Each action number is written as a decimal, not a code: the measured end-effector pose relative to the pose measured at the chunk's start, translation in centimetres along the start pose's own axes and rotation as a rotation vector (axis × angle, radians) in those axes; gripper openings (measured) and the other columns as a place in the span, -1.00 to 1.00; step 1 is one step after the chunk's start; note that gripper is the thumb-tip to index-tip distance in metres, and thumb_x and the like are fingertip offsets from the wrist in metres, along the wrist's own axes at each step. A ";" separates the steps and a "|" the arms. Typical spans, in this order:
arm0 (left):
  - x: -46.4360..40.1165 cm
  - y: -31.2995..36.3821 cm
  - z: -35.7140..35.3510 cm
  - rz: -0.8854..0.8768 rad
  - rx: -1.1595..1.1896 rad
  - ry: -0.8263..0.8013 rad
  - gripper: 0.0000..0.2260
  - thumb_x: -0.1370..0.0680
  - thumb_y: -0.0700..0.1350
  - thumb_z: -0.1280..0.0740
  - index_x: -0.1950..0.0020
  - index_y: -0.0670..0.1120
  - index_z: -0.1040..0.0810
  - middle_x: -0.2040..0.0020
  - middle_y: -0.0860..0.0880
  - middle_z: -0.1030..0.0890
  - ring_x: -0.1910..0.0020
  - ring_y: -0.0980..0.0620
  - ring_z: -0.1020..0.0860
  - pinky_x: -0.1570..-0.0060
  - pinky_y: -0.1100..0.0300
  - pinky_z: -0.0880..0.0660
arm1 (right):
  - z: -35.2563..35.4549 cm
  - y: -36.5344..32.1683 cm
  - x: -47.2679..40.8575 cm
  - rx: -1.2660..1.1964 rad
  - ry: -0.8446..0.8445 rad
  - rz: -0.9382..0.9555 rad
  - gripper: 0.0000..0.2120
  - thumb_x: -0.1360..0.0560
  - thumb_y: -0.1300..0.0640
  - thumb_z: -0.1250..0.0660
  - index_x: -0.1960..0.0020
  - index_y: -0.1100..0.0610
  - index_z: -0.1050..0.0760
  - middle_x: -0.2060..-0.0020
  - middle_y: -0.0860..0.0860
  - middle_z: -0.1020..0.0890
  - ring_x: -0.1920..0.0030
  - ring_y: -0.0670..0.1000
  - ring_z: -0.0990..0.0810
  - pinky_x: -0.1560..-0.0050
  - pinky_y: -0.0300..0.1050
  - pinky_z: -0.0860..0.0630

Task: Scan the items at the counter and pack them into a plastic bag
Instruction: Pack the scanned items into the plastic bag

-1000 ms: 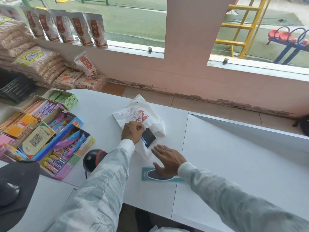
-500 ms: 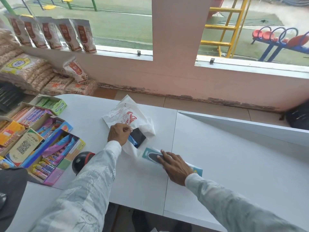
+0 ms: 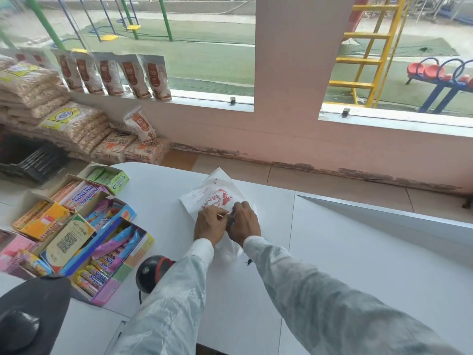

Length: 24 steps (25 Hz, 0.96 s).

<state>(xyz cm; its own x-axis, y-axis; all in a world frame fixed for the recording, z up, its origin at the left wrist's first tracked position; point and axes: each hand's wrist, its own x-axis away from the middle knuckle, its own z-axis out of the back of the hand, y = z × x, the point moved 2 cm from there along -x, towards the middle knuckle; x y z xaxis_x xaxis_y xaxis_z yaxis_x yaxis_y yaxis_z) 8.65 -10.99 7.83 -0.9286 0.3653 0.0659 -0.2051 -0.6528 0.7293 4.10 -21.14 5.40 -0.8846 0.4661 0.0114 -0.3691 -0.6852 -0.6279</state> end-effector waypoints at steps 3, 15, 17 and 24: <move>-1.2 0.0 1.3 0.011 0.056 0.085 -0.85 -0.47 -0.14 -0.44 0.01 -0.16 -0.73 0.01 -0.14 -0.74 0.06 -0.14 -0.67 -0.01 0.16 -0.57 | 0.0 -0.9 -2.4 -0.177 0.025 -0.200 -0.69 -0.39 0.04 -0.40 0.00 0.20 -0.42 0.05 0.14 -0.58 0.06 0.20 -0.55 0.12 -0.02 -0.43; -0.4 -2.3 0.9 0.116 0.142 0.064 -0.81 -0.52 -0.09 -0.41 0.00 -0.18 -0.71 -0.07 -0.14 -0.71 0.02 -0.15 -0.64 0.07 0.22 -0.49 | -1.3 6.0 -2.4 0.419 -0.223 -0.057 -0.75 -0.56 0.06 -0.15 -0.12 0.10 -0.54 0.01 0.15 -0.66 0.04 0.25 -0.64 0.15 -0.04 -0.47; -0.1 -2.6 0.4 0.126 0.139 0.057 -0.82 -0.51 -0.09 -0.42 0.01 -0.18 -0.71 -0.04 -0.14 -0.72 0.03 -0.15 -0.64 0.05 0.21 -0.50 | -1.1 6.7 -2.7 0.409 -0.276 -0.116 -0.73 -0.52 0.05 -0.23 -0.14 0.07 -0.59 -0.02 0.12 -0.67 0.02 0.22 -0.64 0.07 -0.04 -0.53; 3.4 -3.9 -1.8 0.154 -0.100 -0.051 -0.59 -0.35 0.24 -0.42 0.12 -0.06 -0.40 0.24 0.03 -0.49 0.28 -0.03 -0.48 0.24 0.08 -0.49 | 0.8 8.9 -1.8 0.164 -0.331 -0.311 -0.75 -0.33 -0.07 -0.25 0.07 0.01 -0.54 0.18 0.04 -0.63 0.20 0.14 -0.58 0.20 -0.14 -0.45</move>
<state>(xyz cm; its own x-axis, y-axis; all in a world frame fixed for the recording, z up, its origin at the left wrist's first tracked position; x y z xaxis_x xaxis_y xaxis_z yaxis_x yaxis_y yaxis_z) 5.70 -8.39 3.96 -0.9348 0.2879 0.2079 -0.0942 -0.7656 0.6364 2.15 -28.50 0.45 -0.7588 0.4778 0.4427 -0.6467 -0.6333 -0.4251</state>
